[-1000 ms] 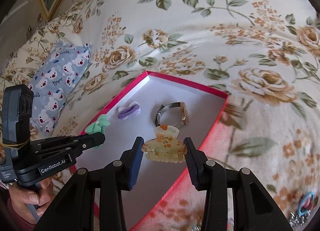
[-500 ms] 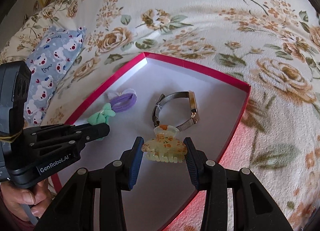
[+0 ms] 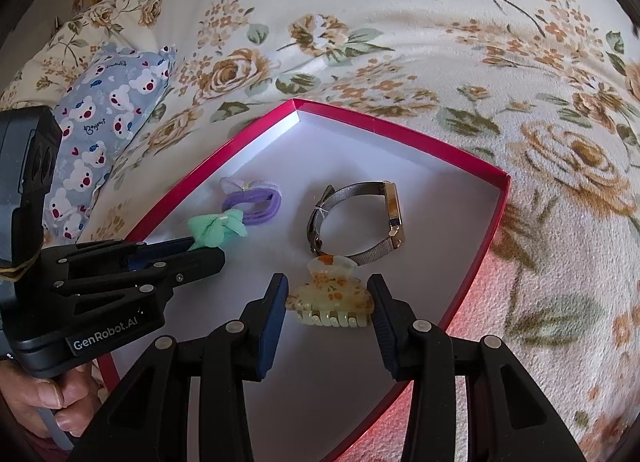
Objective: Organize jewelry
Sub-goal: 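Carry the claw clip and green tie into the box with both tools, releasing both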
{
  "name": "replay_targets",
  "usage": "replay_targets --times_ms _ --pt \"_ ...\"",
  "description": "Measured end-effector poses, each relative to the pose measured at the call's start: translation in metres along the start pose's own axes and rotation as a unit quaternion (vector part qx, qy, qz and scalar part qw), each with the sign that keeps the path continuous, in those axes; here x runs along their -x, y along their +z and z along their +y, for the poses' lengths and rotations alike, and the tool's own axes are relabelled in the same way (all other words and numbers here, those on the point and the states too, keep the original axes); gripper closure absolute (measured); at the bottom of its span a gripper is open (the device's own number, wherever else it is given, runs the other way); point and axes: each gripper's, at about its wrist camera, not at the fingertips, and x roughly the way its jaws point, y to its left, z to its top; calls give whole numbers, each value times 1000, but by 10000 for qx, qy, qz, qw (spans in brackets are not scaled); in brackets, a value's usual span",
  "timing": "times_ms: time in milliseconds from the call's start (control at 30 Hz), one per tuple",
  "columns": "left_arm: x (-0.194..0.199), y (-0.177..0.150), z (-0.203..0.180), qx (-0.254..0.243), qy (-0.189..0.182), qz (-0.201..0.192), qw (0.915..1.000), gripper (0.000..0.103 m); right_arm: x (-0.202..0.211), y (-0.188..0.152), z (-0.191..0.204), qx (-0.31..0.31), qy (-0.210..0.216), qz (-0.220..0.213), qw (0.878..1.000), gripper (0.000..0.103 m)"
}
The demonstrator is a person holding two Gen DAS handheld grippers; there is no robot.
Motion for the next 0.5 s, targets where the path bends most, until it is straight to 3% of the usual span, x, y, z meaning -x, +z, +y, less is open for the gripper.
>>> replay_targets --times_ms 167,333,500 --pt "10 -3 1 42 38 -60 10000 58 9 0 -3 -96 76 -67 9999 54" --pt "31 -11 9 359 39 -168 9992 22 35 -1 -7 -241 156 -386 9988 49" --pt "58 -27 10 604 -177 -278 9976 19 70 -8 -15 -418 181 -721 9964 37"
